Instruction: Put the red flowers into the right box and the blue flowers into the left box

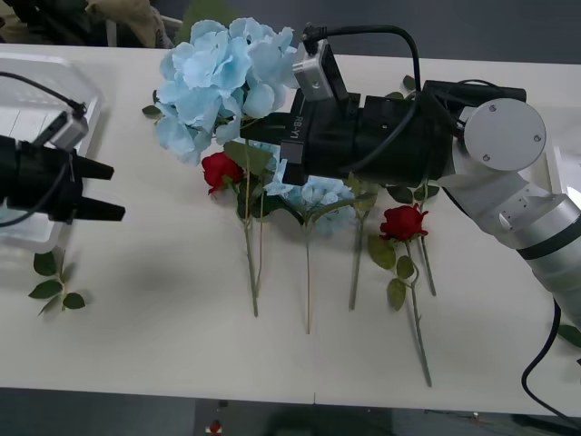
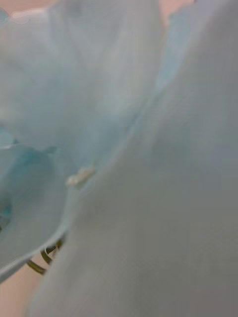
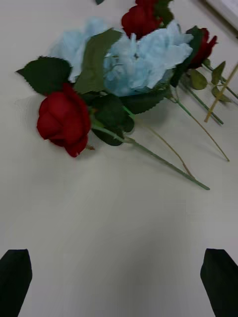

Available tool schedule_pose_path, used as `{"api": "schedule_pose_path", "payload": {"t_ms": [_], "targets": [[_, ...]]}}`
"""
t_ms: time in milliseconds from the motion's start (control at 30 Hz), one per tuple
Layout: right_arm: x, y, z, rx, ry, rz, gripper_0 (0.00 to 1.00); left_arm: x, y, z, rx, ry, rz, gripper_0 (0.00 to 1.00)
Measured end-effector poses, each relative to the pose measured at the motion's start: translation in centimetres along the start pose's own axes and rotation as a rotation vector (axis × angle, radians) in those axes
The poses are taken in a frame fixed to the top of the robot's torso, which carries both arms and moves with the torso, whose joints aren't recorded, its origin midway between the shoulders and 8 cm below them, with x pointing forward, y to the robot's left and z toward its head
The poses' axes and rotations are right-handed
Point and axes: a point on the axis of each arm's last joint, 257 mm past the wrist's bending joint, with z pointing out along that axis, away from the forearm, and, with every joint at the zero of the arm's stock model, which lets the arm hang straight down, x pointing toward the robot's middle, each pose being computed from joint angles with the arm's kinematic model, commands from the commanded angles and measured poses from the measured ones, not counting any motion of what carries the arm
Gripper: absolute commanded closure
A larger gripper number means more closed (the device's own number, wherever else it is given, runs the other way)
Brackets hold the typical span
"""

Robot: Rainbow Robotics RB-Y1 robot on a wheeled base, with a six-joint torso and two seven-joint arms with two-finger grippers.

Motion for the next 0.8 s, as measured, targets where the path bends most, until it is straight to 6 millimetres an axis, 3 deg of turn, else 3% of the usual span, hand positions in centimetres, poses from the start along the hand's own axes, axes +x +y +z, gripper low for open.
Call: {"api": "schedule_pose_path", "payload": {"t_ms": [167, 400, 667, 700, 733, 767, 800], "targets": [[0.0, 0.0, 0.0, 0.0, 0.001, 0.0, 1.0, -0.8, -3.3, 4.6, 0.079, -0.136, -0.029, 0.0], [0.4, -0.5, -0.8, 0.008, 0.02, -0.004, 1.0, -7.1, -8.6, 8.9, 0.238, -0.391, -0.096, 0.0], [0.4, -0.6, -0.8, 0.009, 0.02, -0.005, 1.0, -12.2, -10.9, 12.7, 0.274, -0.553, -0.177, 0.0], [0.4, -0.6, -0.8, 0.009, 0.02, -0.005, 1.0, -12.5, -11.2, 13.3, 0.278, -0.56, -0.188, 0.18], [0.4, -0.6, -0.8, 0.009, 0.02, -0.005, 1.0, -12.9, -11.5, 13.9, 0.283, -0.568, -0.201, 0.66], [0.4, -0.6, -0.8, 0.009, 0.02, -0.005, 1.0, -13.1, -12.0, 14.4, 0.29, -0.572, -0.212, 0.94], [0.4, -0.6, -0.8, 0.009, 0.02, -0.005, 1.0, -13.3, -12.4, 15.0, 0.299, -0.573, -0.22, 1.0]]}}
